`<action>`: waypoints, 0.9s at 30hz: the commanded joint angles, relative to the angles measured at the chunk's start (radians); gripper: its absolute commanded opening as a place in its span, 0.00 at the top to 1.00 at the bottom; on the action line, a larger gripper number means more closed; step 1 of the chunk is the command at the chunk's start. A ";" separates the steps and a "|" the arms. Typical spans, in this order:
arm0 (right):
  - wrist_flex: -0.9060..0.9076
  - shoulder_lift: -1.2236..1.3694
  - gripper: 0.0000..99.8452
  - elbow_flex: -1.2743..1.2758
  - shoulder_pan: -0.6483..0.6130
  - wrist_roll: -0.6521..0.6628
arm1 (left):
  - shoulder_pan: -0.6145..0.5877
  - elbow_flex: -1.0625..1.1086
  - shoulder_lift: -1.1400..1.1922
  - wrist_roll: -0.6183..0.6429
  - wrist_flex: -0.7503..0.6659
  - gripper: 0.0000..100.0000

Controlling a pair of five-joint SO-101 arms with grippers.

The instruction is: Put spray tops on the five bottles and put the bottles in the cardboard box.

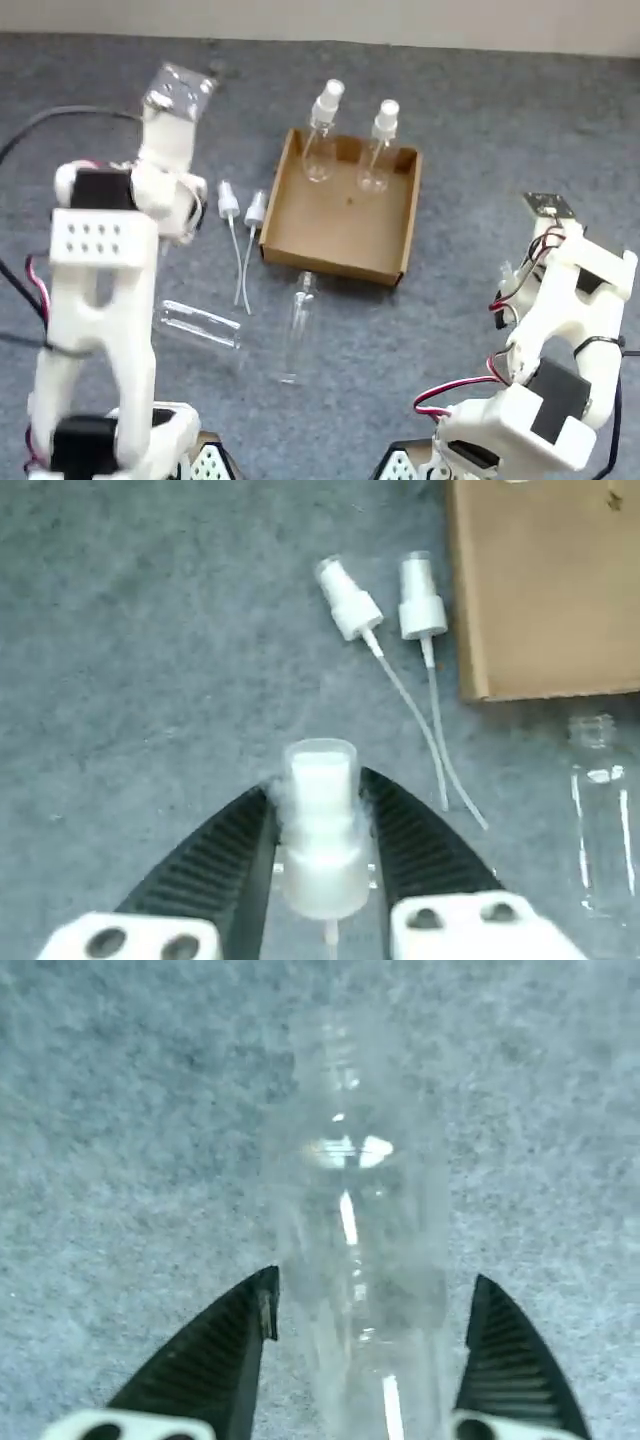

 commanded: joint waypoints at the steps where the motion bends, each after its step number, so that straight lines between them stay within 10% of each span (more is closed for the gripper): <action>1: -0.001 -0.013 0.76 -0.076 -0.002 0.006 | 0.073 0.162 -0.170 0.021 -0.078 1.00; 27: 0.182 0.272 0.71 -0.478 -0.077 0.094 | 0.077 0.542 -0.265 0.023 -0.336 1.00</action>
